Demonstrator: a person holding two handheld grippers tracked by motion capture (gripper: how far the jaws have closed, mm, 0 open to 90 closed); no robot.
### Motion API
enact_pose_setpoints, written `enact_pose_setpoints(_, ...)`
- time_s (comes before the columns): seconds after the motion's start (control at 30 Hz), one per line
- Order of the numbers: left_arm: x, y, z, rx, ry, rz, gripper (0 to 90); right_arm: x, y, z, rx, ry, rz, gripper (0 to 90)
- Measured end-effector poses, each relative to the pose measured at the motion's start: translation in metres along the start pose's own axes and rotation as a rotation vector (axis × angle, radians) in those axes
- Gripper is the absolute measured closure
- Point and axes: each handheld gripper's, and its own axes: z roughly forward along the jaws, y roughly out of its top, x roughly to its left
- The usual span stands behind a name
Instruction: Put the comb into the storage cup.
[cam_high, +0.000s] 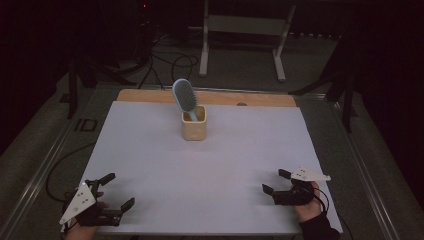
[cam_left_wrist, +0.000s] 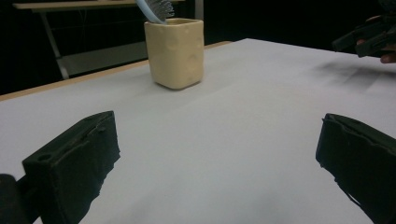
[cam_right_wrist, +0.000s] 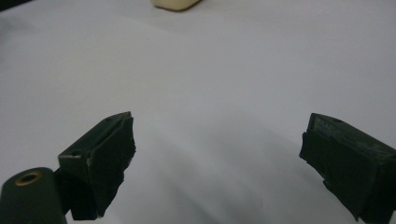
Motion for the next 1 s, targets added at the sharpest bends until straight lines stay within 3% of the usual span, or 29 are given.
enact_pose_setpoints(0.17,0.000,0.000,0.000,0.000,0.000,0.001,0.0,-0.002,-0.007,-0.003,0.014,-0.031,0.000,9.0)
enact_pose_setpoints(0.47,0.000,-0.001,0.000,0.005,0.002,0.000,0.0,-0.011,-0.008,0.003,-0.017,-0.014,0.033,9.1)
enact_pose_setpoints(1.0,-0.001,-0.001,0.000,0.005,0.000,0.000,0.0,-0.009,-0.006,0.006,-0.011,0.011,0.017,9.1)
